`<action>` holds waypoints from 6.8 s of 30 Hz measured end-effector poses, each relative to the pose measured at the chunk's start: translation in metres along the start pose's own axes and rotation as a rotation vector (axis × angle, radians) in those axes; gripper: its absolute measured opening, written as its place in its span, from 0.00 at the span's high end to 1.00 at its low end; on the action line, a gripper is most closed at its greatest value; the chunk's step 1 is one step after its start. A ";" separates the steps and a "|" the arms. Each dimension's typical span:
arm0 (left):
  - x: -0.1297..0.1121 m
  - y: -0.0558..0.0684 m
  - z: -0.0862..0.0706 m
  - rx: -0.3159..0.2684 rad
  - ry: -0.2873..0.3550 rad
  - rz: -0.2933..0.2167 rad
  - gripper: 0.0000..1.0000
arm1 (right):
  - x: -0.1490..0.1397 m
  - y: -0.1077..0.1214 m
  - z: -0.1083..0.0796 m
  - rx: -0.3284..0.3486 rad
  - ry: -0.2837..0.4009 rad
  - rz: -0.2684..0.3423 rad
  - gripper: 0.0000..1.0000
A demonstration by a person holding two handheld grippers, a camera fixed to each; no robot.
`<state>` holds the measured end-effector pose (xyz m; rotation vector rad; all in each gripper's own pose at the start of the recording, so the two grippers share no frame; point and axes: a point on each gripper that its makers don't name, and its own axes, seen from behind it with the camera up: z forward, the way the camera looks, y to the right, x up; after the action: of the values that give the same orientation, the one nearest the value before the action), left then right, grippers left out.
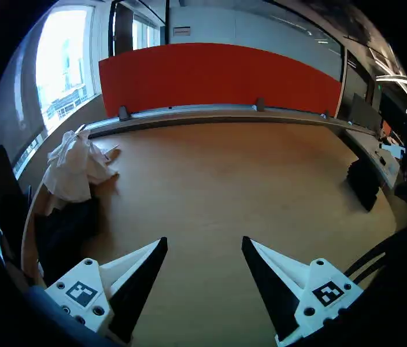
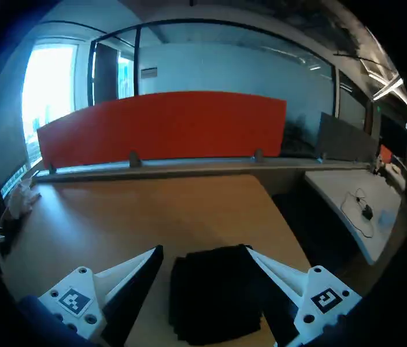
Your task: Fold towel
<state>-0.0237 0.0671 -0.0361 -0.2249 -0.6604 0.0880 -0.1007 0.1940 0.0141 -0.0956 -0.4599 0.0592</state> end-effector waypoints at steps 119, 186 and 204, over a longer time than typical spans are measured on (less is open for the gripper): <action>0.009 -0.058 0.027 0.188 0.736 -0.062 0.04 | 0.051 -0.219 -0.050 0.073 0.466 -0.059 0.00; 0.004 -0.060 0.034 0.199 0.714 -0.055 0.04 | -0.081 -0.169 0.008 0.071 0.492 -0.048 0.00; 0.005 -0.060 0.034 0.199 0.714 -0.055 0.04 | -0.093 -0.172 0.010 0.085 0.490 -0.027 0.00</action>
<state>-0.0406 0.0155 0.0070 -0.0350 0.0552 0.0161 -0.1825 0.0164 0.0001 -0.0179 0.0312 0.0266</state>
